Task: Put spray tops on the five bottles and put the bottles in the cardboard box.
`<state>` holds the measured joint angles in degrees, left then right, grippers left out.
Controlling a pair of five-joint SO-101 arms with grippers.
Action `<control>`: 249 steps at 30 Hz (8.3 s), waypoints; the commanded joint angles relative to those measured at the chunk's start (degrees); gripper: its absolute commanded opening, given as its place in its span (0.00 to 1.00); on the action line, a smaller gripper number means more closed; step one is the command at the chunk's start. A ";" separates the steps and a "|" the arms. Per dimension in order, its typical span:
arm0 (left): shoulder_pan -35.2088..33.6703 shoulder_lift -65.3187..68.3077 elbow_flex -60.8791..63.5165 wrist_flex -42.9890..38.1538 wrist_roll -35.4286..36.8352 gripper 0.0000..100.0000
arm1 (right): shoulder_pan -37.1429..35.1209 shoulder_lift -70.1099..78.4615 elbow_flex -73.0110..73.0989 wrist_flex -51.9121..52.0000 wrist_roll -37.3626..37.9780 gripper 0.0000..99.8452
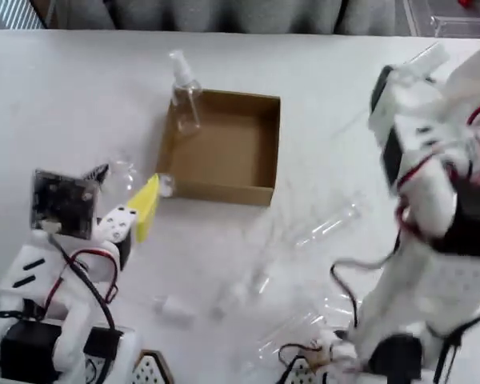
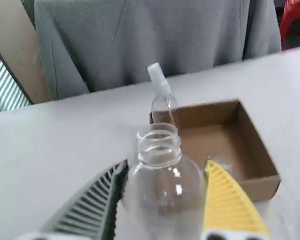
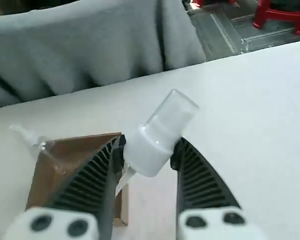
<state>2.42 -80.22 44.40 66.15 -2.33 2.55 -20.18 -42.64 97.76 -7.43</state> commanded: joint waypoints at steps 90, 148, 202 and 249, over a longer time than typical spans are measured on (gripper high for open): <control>18.95 -24.13 13.45 1.93 -2.37 0.02 | -53.23 -28.62 47.56 -38.55 22.33 0.23; 18.95 -24.13 11.34 2.11 -2.02 0.02 | -42.15 -24.84 40.70 -27.56 21.54 0.02; 10.15 6.37 -2.73 -21.36 14.42 0.02 | -55.16 -59.65 121.76 -88.22 16.44 0.02; 2.42 38.20 13.36 -62.15 5.80 0.02 | -23.69 -65.63 134.42 -71.34 15.74 0.02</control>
<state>5.49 -44.62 58.46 8.40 3.82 -24.18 -85.23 90.73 31.56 8.75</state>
